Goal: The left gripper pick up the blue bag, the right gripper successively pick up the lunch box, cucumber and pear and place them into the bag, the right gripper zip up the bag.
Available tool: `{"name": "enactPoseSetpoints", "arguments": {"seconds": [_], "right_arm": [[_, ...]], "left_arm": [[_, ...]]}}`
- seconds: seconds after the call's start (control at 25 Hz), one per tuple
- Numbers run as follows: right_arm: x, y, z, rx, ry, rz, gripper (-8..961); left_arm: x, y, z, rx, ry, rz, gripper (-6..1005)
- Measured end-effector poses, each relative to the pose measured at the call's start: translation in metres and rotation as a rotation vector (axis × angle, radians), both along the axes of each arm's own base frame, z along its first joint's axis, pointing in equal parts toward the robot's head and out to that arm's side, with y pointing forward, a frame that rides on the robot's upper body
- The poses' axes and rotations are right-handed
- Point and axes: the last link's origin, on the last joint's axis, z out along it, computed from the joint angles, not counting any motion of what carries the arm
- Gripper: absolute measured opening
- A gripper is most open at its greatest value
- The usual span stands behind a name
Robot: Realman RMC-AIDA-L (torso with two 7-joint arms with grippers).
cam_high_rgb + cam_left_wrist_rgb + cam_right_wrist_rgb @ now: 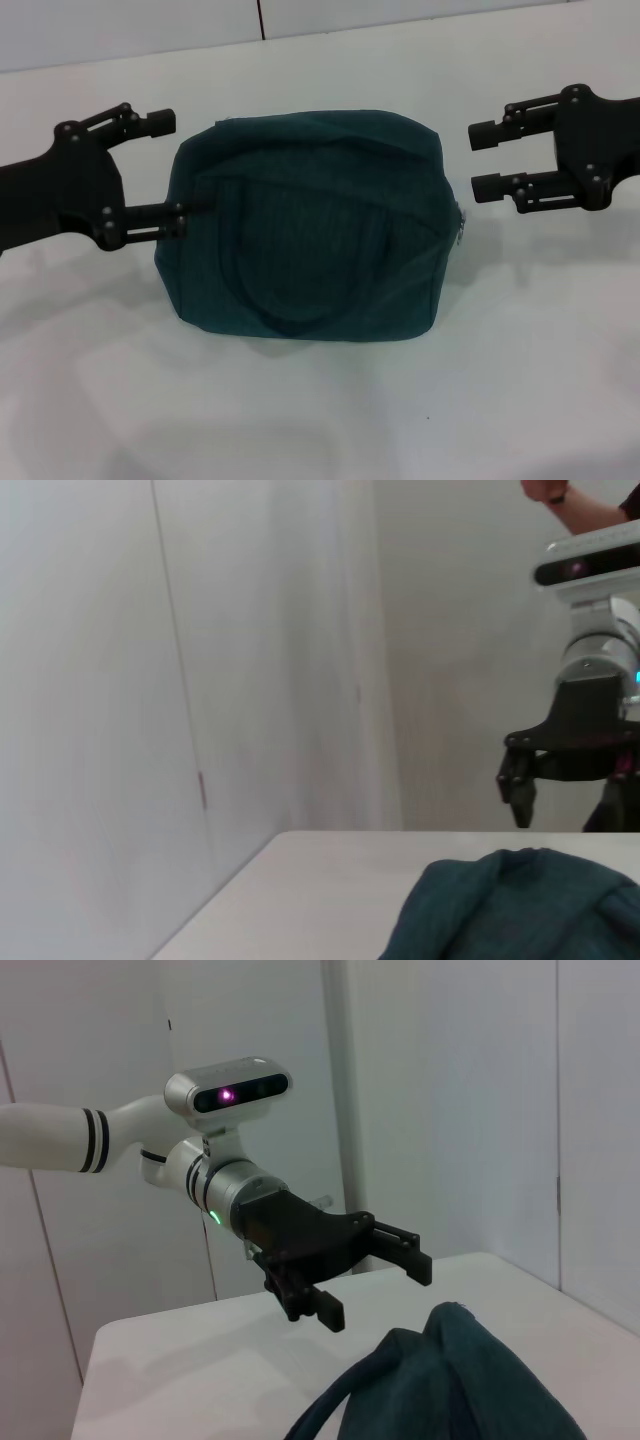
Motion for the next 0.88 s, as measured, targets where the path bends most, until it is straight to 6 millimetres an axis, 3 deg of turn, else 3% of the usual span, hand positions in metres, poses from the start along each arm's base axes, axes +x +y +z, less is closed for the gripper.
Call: {"name": "enactPoseSetpoints", "arguments": {"seconds": [0.88], "right_arm": [[0.0032,0.0013,0.0096,0.025,0.008,-0.036,559]], "left_arm": [[-0.0022,0.0009,-0.002,0.009,0.026,0.009,888]]}}
